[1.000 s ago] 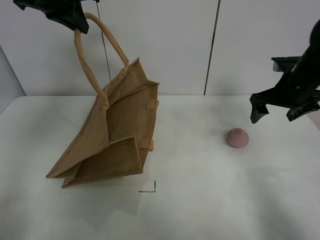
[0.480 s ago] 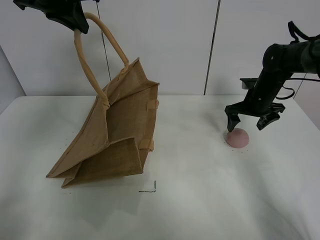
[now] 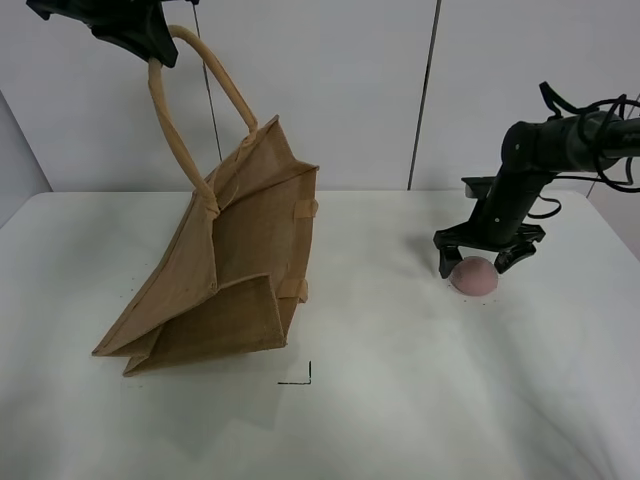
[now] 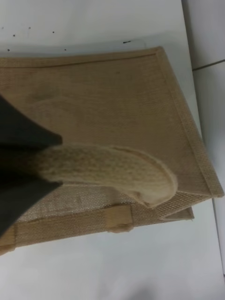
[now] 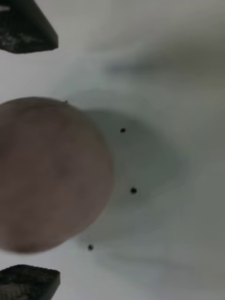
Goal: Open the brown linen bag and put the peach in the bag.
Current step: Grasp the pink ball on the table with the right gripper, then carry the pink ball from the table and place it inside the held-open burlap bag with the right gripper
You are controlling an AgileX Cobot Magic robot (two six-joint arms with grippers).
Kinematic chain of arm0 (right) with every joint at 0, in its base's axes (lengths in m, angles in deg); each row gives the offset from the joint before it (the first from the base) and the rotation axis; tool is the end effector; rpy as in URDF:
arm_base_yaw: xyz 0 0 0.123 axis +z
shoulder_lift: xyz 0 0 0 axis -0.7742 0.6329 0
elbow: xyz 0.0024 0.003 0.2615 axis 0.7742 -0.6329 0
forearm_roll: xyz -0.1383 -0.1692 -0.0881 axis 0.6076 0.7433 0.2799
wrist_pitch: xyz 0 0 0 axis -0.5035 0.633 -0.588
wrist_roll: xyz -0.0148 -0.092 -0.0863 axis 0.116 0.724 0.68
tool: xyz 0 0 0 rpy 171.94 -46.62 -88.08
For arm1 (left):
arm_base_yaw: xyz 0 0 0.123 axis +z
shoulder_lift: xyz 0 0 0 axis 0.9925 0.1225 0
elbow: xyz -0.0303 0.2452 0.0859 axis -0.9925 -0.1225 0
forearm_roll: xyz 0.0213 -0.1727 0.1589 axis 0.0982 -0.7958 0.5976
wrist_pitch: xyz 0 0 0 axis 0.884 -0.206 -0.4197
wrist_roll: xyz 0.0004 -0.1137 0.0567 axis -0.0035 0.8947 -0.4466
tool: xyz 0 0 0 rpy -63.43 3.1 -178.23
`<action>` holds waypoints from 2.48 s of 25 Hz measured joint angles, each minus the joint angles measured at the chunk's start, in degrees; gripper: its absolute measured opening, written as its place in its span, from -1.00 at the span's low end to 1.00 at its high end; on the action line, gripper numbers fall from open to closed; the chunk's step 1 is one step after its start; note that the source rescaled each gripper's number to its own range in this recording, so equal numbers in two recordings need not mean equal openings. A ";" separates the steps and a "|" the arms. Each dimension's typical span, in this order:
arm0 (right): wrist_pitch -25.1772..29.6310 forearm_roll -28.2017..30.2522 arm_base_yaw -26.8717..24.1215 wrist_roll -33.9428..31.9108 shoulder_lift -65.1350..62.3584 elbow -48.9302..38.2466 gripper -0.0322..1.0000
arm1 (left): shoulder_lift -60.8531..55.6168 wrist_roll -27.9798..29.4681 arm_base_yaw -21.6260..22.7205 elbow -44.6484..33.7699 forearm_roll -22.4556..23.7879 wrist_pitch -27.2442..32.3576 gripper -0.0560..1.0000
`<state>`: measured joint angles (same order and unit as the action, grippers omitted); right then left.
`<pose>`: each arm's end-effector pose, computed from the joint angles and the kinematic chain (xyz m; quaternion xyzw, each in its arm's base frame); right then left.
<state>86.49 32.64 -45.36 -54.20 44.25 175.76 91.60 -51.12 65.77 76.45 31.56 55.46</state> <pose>0.4117 0.0474 0.0770 -0.0781 0.9937 0.0352 0.0723 0.3736 -0.1157 0.3846 0.0787 0.9226 -0.0806 0.3690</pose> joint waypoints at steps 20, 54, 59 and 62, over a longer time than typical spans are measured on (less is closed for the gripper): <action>3.81 1.24 0.08 -1.70 0.86 4.29 -0.94 | 0.00 0.00 0.00 0.00 0.00 0.00 -0.89; 0.23 -44.53 24.62 37.42 7.07 23.98 -0.94 | -0.54 -0.69 0.00 0.00 0.00 0.00 -0.89; -4.21 -45.97 26.05 40.35 11.05 23.98 -0.94 | -0.61 -0.81 0.00 0.00 0.00 0.00 -0.89; -5.67 -46.25 26.68 42.23 11.82 23.98 -0.89 | -0.68 -0.85 0.00 0.00 0.00 0.00 -0.89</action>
<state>80.81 -13.62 -18.67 -11.98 56.07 199.74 90.92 -51.97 65.77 76.45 31.56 55.46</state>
